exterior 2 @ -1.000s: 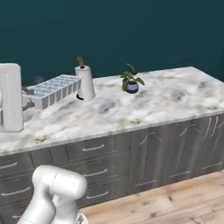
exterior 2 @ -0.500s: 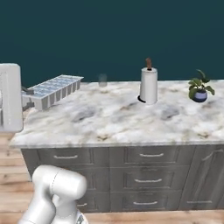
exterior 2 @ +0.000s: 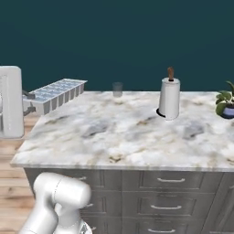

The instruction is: Open the freezer door, pick up the ice cube tray from the freezer, and place it on the dining counter.

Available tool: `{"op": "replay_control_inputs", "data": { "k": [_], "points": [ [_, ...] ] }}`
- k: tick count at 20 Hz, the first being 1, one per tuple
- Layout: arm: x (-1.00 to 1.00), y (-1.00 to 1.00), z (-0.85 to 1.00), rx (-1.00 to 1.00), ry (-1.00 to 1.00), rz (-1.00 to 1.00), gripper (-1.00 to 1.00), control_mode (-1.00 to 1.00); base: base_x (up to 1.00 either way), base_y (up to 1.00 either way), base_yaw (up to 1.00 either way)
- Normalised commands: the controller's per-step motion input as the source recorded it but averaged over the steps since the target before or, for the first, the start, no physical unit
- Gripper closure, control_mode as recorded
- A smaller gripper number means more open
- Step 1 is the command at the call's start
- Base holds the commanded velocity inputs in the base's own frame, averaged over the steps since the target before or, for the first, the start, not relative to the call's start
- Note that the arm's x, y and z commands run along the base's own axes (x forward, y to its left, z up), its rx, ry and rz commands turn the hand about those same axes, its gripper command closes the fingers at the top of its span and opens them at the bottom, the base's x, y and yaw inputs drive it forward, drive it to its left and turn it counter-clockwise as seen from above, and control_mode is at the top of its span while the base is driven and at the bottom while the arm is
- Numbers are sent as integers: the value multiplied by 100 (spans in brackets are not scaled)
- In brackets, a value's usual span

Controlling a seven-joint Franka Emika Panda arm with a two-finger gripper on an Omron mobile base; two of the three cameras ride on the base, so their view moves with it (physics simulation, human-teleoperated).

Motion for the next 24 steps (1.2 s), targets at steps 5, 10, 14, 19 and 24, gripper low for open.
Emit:
{"op": "replay_control_inputs", "data": {
  "k": [5,10,14,19,24],
  "points": [
    [0,0,0,0,0,0,100,100,66,0,6],
    [0,0,0,0,0,0,100,100,48,0,6],
    [66,2,-2,0,7,0,100,-100,0,0,0],
    [72,14,-25,0,20,-1,100,-100,0,0,0],
    [69,13,-36,0,21,-7,100,-100,0,0,0]
  ]
}}
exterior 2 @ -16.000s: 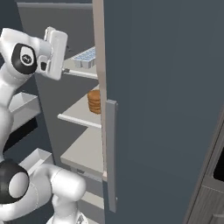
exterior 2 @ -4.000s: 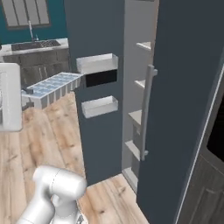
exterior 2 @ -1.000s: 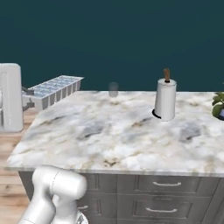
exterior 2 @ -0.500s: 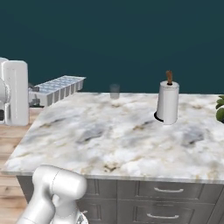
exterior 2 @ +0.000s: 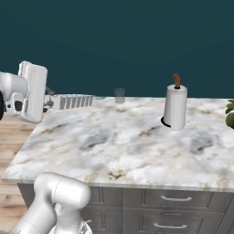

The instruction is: Open the freezer door, pick up the ice cube tray from the freezer, and place it on the dining counter.

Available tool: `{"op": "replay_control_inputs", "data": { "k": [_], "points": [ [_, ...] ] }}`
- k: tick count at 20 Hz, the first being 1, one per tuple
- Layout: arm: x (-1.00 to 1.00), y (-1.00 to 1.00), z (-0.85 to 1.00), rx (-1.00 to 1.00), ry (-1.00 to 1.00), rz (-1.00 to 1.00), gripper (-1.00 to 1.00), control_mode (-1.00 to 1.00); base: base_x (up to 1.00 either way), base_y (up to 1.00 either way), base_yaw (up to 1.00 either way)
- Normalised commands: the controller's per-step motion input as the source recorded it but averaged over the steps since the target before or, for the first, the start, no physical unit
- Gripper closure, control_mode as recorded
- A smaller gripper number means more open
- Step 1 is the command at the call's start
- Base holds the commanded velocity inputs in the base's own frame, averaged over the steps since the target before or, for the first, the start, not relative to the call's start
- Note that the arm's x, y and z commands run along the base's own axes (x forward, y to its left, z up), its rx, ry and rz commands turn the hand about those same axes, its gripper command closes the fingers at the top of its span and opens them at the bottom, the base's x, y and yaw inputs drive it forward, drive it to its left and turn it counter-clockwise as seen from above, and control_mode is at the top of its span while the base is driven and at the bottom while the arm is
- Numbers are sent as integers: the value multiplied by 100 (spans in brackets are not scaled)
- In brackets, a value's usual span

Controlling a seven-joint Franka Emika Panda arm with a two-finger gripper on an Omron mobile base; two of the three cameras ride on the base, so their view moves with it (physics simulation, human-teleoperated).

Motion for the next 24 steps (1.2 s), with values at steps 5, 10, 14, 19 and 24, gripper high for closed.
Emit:
{"op": "replay_control_inputs", "data": {
  "k": [5,10,14,19,24],
  "points": [
    [40,3,-50,0,7,-11,100,-100,0,0,0],
    [25,0,-54,0,0,-5,100,-100,0,0,0],
    [27,0,-53,0,-2,-1,100,-100,0,0,0],
    [37,0,-57,0,-18,0,100,-100,0,0,0],
    [44,0,-62,0,-15,0,100,-100,0,0,0]
  ]
}}
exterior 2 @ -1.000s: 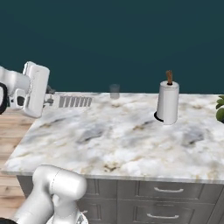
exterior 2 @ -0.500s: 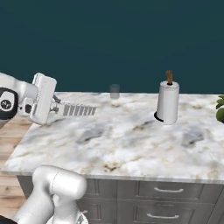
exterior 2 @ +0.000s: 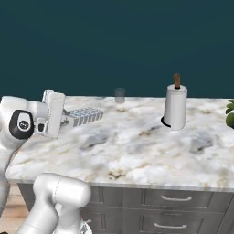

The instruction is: Open the freezer door, pick up the ice cube tray from the freezer, and place it on the dining counter.

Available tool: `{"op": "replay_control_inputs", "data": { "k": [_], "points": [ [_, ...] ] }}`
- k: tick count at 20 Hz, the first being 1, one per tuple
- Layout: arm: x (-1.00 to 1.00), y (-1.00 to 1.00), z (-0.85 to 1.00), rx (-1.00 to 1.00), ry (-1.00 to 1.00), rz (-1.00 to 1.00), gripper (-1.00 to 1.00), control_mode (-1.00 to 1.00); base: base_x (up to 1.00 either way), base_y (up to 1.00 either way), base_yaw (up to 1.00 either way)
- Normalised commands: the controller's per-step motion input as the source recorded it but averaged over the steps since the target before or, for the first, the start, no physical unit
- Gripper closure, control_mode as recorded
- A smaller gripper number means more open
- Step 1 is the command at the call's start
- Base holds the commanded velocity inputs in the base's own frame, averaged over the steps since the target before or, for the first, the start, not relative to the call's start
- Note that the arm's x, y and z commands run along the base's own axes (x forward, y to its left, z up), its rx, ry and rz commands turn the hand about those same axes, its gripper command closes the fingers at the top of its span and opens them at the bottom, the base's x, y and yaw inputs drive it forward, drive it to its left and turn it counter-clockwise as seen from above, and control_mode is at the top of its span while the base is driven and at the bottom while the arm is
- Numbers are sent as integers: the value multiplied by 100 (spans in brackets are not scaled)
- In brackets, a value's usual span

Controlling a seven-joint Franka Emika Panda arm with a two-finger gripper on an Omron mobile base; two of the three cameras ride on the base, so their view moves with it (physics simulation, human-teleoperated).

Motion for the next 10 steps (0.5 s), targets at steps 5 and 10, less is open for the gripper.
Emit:
{"op": "replay_control_inputs", "data": {
  "k": [5,10],
  "points": [
    [56,0,-61,0,0,0,100,-100,0,0,0],
    [52,0,-49,0,0,0,100,-100,0,0,0]
  ]
}}
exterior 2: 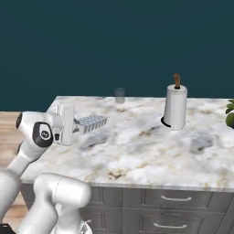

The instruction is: Open the freezer door, pick up the ice cube tray from the freezer, and place it on the dining counter.

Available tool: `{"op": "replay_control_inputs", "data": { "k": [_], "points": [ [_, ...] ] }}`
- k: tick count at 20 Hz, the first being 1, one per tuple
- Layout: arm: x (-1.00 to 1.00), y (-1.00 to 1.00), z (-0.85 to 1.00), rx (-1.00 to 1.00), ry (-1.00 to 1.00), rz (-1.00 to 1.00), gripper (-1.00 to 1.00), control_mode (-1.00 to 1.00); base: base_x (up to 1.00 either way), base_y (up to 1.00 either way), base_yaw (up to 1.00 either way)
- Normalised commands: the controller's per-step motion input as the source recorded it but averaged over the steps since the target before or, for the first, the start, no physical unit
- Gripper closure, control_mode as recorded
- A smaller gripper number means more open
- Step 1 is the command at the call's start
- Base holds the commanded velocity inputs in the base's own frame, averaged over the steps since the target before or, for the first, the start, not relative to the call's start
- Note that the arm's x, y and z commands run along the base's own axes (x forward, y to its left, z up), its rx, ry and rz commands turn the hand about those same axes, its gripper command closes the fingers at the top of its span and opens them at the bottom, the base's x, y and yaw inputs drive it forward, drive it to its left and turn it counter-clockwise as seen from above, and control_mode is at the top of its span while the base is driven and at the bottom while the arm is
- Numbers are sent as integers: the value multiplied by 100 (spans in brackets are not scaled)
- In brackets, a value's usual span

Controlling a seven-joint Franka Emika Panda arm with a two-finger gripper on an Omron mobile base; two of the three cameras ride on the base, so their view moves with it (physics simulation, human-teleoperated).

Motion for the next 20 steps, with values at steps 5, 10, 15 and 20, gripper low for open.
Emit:
{"op": "replay_control_inputs", "data": {
  "k": [5,10,15,20],
  "points": [
    [51,0,-40,0,0,0,100,-100,0,0,0],
    [51,0,-42,0,0,0,100,-100,0,0,0],
    [43,0,-44,1,0,0,100,-100,0,0,0],
    [33,0,-39,2,0,0,100,-100,0,0,0]
  ]
}}
